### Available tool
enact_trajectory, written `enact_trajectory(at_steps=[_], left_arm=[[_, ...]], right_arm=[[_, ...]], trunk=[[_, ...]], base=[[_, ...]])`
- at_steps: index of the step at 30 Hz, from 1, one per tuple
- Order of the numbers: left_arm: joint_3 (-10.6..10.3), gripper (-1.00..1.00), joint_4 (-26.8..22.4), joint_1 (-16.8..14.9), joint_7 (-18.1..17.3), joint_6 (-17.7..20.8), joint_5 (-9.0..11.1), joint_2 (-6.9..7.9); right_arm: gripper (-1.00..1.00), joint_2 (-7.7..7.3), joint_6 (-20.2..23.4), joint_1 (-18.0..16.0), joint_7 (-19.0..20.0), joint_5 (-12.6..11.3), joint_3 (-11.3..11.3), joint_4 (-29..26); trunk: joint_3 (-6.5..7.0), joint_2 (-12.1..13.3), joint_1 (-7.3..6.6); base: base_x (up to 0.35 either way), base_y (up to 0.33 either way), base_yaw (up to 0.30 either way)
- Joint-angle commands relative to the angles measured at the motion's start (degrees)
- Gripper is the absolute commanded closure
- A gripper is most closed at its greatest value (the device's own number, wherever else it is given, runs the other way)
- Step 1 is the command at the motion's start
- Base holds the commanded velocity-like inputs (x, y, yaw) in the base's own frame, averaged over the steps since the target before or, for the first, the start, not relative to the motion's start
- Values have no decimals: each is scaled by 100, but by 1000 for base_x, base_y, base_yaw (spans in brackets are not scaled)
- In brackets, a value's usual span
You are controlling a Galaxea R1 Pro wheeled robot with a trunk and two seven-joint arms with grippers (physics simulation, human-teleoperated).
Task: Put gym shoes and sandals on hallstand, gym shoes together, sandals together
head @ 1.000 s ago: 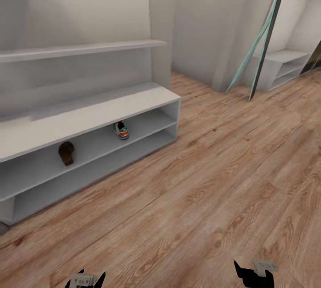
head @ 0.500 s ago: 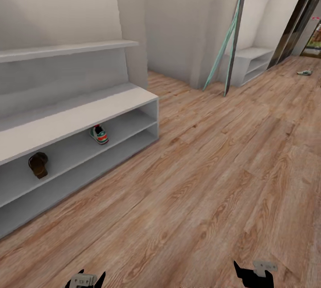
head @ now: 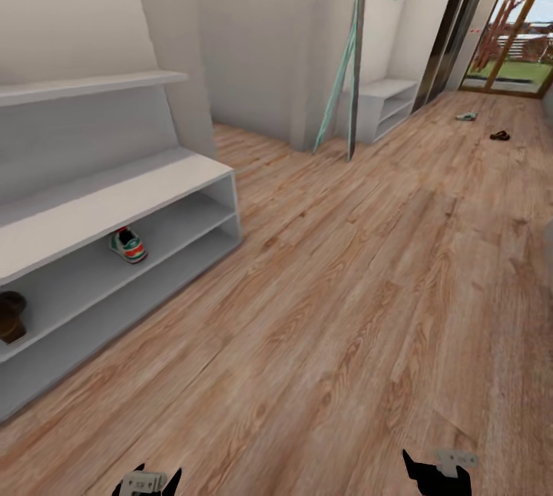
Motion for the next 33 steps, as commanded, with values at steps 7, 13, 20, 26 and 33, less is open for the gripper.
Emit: enact_trajectory(at_steps=[7, 13, 20, 26, 33], left_arm=[[18, -100, 4, -1, -60, 6, 59, -6], [24, -100, 4, -3, -53, 6, 67, -2], [24, -100, 7, 0, -50, 6, 59, -6], [29, -100, 11, 0, 49, 6, 51, -6], [-5, -100, 9, 0, 579, 6, 19, -8]], right_arm=[[-100, 2, -15, -4, 53, -7, -48, 9], [-100, 4, -15, -3, 53, -6, -48, 9], [-100, 5, -15, -5, 55, 0, -45, 9], [-100, 5, -24, -4, 64, 3, -41, 9], [-100, 15, -48, 5, 68, 10, -39, 9]], trunk=[[-4, -1, 1], [-4, -1, 1], [-4, -1, 1], [9, -1, 1], [44, -1, 1]], base=[[292, 0, -300], [332, 0, -300], [338, 0, -300], [339, 0, -293], [339, 0, -263]])
